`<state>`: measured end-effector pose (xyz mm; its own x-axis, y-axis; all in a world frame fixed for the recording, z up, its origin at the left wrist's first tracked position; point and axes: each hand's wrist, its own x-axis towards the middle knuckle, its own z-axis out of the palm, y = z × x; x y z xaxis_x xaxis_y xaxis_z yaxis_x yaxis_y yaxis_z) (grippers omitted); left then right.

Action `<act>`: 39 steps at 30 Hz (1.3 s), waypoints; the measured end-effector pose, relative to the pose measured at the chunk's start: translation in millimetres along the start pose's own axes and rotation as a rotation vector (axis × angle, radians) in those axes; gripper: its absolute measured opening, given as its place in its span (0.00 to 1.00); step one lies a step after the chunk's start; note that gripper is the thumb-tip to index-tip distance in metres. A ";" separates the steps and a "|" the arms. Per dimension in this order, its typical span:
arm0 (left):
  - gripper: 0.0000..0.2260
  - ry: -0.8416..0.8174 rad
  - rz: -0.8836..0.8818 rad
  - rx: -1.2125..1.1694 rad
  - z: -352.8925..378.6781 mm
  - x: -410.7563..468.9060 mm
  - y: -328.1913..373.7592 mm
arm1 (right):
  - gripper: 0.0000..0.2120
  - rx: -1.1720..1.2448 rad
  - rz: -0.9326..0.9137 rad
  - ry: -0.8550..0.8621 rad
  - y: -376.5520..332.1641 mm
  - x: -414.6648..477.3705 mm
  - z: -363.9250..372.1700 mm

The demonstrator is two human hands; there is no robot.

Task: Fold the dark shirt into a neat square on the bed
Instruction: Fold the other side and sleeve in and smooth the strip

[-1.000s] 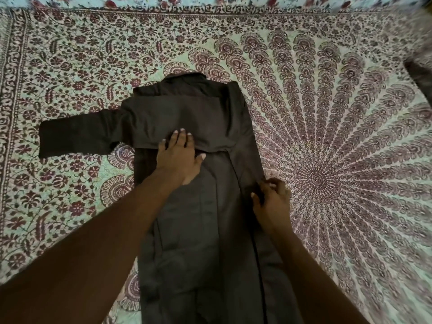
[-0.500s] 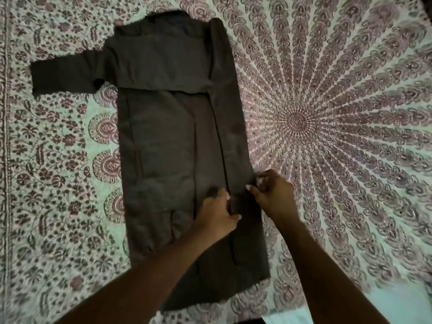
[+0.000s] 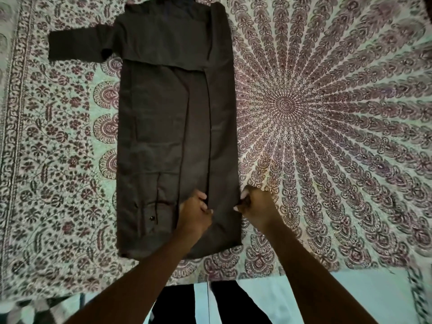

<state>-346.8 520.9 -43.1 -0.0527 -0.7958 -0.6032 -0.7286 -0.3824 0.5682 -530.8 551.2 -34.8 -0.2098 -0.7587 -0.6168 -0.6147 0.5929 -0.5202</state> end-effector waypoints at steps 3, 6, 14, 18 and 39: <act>0.16 0.031 0.036 -0.053 6.1 -8.8 -7.0 | 0.16 -0.147 -0.001 0.020 3.6 -3.4 9.0; 0.16 0.079 0.098 -0.039 13.1 -12.4 -15.2 | 0.14 -0.223 -0.061 0.076 2.3 -7.3 12.4; 0.15 0.039 0.268 0.153 17.9 -15.8 -25.0 | 0.20 -0.591 -0.658 0.201 15.7 5.4 16.5; 0.19 0.020 0.375 0.247 18.1 -16.6 -38.0 | 0.25 -0.827 -0.866 -0.001 25.5 22.4 3.1; 0.63 -0.199 0.338 0.815 2.8 15.9 17.1 | 0.36 -0.862 -0.731 0.097 -42.8 151.3 -66.7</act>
<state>-362.0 503.0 -44.5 -0.4138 -0.6808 -0.6044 -0.9066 0.3683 0.2060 -586.9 393.1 -66.5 0.3791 -0.8870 -0.2639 -0.9250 -0.3556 -0.1335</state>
